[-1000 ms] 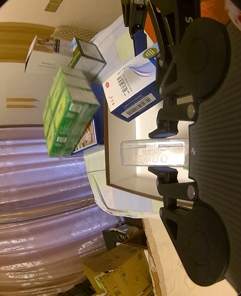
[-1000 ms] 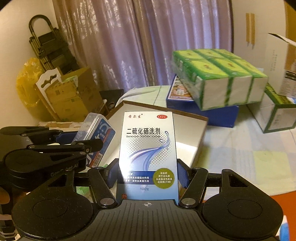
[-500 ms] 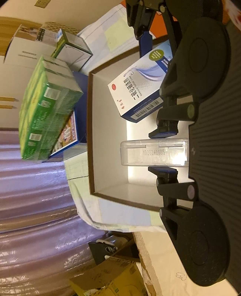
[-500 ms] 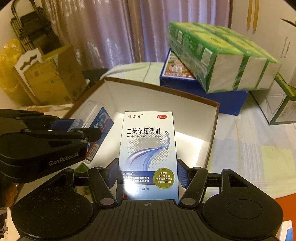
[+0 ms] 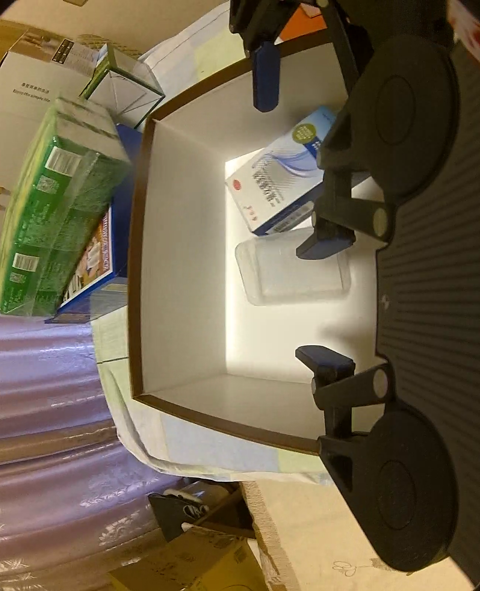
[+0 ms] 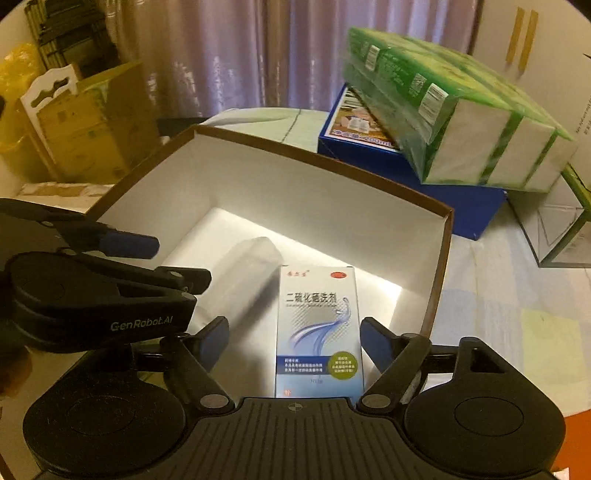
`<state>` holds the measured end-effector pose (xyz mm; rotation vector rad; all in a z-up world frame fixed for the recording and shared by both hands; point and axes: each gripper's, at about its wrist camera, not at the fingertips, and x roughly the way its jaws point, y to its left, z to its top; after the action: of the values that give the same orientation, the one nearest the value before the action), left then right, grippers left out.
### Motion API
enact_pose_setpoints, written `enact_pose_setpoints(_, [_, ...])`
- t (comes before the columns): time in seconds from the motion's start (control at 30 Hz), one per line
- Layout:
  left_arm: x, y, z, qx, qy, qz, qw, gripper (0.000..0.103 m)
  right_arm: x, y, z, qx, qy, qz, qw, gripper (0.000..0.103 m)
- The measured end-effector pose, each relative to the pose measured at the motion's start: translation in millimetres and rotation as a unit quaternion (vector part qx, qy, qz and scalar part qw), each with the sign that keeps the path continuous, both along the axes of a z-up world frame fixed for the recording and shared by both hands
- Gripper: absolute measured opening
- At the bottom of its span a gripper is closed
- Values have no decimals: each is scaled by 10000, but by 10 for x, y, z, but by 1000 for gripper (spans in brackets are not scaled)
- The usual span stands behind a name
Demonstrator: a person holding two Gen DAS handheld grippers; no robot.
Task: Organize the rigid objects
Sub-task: 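Carry the clear case and medicine box into the brown box and release both, then withdraw both grippers from the box back toward the table items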
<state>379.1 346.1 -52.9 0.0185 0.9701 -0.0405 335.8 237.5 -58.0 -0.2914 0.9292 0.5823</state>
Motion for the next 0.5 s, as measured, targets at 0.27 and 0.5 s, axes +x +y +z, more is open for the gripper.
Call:
enact_pose_setpoints(0.27, [-149,15,66,-1,-12,43,10000,47,-108,-31,-5,54,81,180,9998,75])
enact_pose_setpoints(0.5, [-291,19,204,120,-92,140,9998,48,-191,-77,80,168,116,94,9997,75])
